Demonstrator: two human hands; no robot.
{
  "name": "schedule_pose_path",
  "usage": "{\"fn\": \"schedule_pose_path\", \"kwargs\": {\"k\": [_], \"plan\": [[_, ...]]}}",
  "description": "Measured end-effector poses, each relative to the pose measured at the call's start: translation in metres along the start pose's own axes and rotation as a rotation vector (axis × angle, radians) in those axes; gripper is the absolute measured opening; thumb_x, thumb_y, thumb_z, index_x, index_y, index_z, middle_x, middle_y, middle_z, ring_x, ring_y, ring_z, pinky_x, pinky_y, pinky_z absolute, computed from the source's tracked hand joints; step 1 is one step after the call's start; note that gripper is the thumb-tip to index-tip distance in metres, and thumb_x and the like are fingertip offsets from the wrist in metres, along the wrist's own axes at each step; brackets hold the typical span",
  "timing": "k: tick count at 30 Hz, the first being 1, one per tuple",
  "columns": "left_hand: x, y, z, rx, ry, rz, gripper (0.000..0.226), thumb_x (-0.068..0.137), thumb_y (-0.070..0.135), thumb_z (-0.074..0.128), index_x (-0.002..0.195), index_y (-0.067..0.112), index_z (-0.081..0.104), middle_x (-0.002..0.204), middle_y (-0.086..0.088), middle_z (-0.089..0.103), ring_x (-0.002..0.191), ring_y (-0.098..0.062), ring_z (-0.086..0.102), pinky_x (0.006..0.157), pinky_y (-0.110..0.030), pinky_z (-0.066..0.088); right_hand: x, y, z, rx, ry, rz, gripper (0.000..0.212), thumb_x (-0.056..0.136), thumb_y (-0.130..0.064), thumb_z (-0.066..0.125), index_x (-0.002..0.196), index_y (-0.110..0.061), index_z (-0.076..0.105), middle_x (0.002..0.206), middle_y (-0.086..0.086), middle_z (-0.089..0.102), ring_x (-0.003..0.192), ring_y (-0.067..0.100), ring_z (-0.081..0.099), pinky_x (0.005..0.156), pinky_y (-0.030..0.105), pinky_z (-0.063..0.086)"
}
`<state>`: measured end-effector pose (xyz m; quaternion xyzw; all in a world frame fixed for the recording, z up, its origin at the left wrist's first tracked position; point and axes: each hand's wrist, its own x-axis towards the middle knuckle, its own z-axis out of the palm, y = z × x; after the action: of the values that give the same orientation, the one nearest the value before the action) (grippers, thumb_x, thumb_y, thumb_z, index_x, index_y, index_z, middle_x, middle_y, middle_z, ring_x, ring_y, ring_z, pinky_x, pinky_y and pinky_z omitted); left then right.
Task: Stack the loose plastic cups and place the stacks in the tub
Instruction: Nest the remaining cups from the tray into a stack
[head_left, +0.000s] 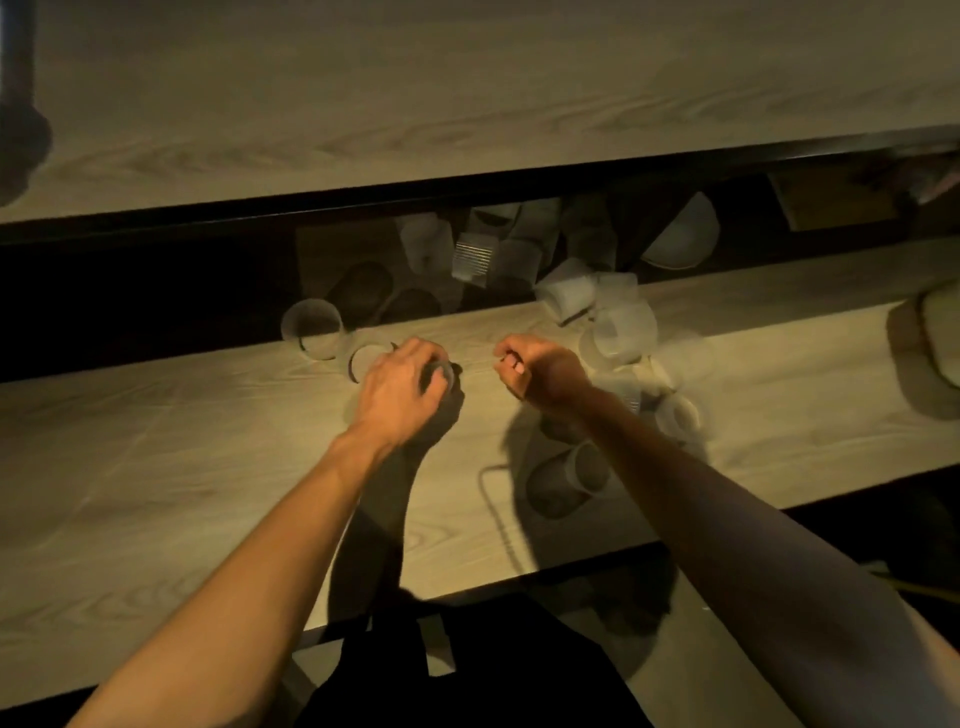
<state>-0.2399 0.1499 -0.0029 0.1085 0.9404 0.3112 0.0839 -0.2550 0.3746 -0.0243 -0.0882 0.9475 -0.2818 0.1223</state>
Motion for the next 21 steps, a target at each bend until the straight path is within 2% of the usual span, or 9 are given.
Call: {"fn": "schedule_pose_path", "kwargs": {"k": [3, 5, 7, 10, 14, 16, 18, 19, 21], "plan": [[-0.005, 0.022, 0.024, -0.036, -0.094, 0.054, 0.014, 0.093, 0.030, 0.060, 0.106, 0.025, 0.063, 0.107, 0.005, 0.064, 0.097, -0.017, 0.061, 0.087, -0.038, 0.050, -0.014, 0.016, -0.021, -0.148, -0.202, 0.021, 0.016, 0.094, -0.026, 0.063, 0.108, -0.020, 0.065, 0.097, -0.005, 0.061, 0.093, 0.017, 0.061, 0.076, 0.025, 0.043], [-0.009, 0.036, 0.038, -0.043, -0.173, 0.049, 0.006, 0.092, 0.036, 0.060, 0.096, 0.031, 0.058, 0.102, 0.011, 0.064, 0.091, -0.013, 0.060, 0.078, -0.032, 0.048, -0.026, 0.024, -0.034, -0.196, -0.320, 0.097, 0.019, 0.091, -0.030, 0.066, 0.110, -0.024, 0.064, 0.102, -0.004, 0.063, 0.096, 0.016, 0.061, 0.078, 0.027, 0.043], [-0.010, 0.050, 0.051, -0.040, -0.236, 0.066, 0.010, 0.090, 0.037, 0.061, 0.088, 0.033, 0.052, 0.098, 0.014, 0.064, 0.087, -0.010, 0.060, 0.072, -0.029, 0.043, -0.034, 0.029, -0.044, -0.247, -0.439, 0.120, 0.028, 0.090, -0.035, 0.069, 0.116, -0.027, 0.063, 0.107, -0.006, 0.062, 0.095, 0.013, 0.057, 0.079, 0.026, 0.042], [-0.007, 0.067, 0.065, -0.041, -0.301, 0.077, 0.009, 0.091, 0.030, 0.062, 0.100, 0.032, 0.061, 0.100, 0.011, 0.066, 0.086, -0.012, 0.062, 0.072, -0.027, 0.043, -0.047, 0.035, -0.051, -0.412, -0.585, 0.055, 0.039, 0.086, -0.043, 0.073, 0.120, -0.027, 0.063, 0.116, -0.002, 0.061, 0.112, 0.021, 0.057, 0.096, 0.037, 0.045], [-0.004, 0.073, 0.072, -0.022, -0.347, 0.075, 0.017, 0.092, 0.028, 0.061, 0.109, 0.026, 0.063, 0.101, 0.009, 0.065, 0.088, -0.015, 0.063, 0.078, -0.033, 0.050, -0.064, 0.045, -0.044, -0.500, -0.548, -0.034, 0.036, 0.075, -0.023, 0.083, 0.108, -0.021, 0.070, 0.116, 0.005, 0.064, 0.115, 0.028, 0.054, 0.102, 0.043, 0.038], [-0.003, 0.072, 0.074, -0.013, -0.354, 0.076, 0.017, 0.093, 0.028, 0.060, 0.110, 0.026, 0.063, 0.099, 0.010, 0.063, 0.088, -0.015, 0.063, 0.078, -0.033, 0.051, -0.065, 0.053, -0.034, -0.553, -0.400, -0.218, 0.025, 0.066, -0.014, 0.087, 0.086, -0.019, 0.074, 0.091, 0.004, 0.070, 0.091, 0.026, 0.066, 0.086, 0.039, 0.049], [-0.002, 0.072, 0.074, -0.006, -0.342, 0.064, 0.017, 0.095, 0.029, 0.057, 0.111, 0.027, 0.062, 0.099, 0.010, 0.063, 0.088, -0.015, 0.064, 0.077, -0.032, 0.050, -0.062, 0.056, -0.028, -0.497, -0.343, -0.247, 0.013, 0.070, -0.016, 0.081, 0.066, -0.017, 0.068, 0.063, 0.002, 0.064, 0.058, 0.023, 0.065, 0.061, 0.028, 0.051], [-0.002, 0.071, 0.073, -0.002, -0.336, 0.049, 0.018, 0.096, 0.030, 0.056, 0.113, 0.027, 0.061, 0.102, 0.008, 0.063, 0.089, -0.015, 0.064, 0.078, -0.032, 0.051, -0.059, 0.050, -0.026, -0.512, -0.281, -0.278, 0.015, 0.082, -0.021, 0.068, 0.069, -0.015, 0.069, 0.063, 0.004, 0.064, 0.057, 0.025, 0.065, 0.059, 0.028, 0.050], [-0.002, 0.071, 0.069, 0.019, -0.342, 0.010, 0.024, 0.095, 0.033, 0.055, 0.119, 0.028, 0.056, 0.109, 0.006, 0.064, 0.092, -0.016, 0.063, 0.080, -0.033, 0.051, -0.049, 0.034, -0.022, -0.568, -0.277, -0.235, 0.028, 0.099, -0.029, 0.047, 0.100, -0.013, 0.070, 0.093, 0.008, 0.069, 0.087, 0.026, 0.068, 0.077, 0.035, 0.051]]}}
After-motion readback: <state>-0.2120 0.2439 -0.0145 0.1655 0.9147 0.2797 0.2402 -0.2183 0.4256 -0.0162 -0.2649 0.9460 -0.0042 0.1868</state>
